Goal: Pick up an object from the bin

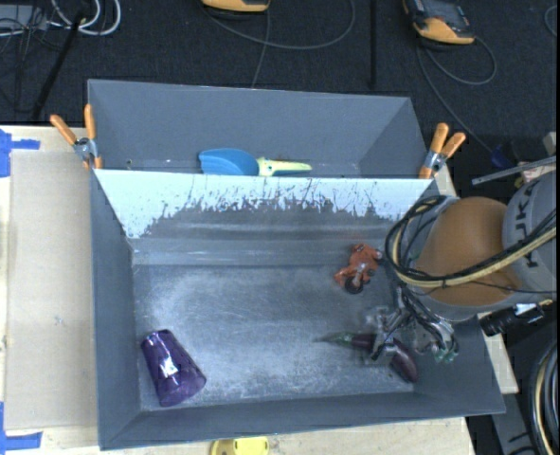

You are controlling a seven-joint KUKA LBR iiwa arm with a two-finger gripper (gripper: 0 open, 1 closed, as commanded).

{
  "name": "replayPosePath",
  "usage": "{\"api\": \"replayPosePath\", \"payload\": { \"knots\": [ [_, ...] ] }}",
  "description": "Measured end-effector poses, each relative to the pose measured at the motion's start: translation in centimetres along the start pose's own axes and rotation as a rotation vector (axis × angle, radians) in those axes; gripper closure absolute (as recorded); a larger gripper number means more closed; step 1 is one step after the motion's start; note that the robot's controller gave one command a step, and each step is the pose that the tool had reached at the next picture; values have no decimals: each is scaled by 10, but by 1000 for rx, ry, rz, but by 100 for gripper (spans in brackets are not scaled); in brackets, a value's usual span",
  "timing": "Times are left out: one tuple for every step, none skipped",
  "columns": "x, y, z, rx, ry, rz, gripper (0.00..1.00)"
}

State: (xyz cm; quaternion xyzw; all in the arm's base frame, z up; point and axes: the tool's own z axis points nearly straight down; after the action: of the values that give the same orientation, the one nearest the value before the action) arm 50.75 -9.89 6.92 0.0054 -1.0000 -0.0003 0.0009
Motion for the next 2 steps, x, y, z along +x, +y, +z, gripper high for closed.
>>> {"api": "replayPosePath", "payload": {
  "knots": [
    [0, 0, 0, 0, 0, -1, 100],
    [-1, -13, 0, 0, -2, 5, 100]
  ]
}}
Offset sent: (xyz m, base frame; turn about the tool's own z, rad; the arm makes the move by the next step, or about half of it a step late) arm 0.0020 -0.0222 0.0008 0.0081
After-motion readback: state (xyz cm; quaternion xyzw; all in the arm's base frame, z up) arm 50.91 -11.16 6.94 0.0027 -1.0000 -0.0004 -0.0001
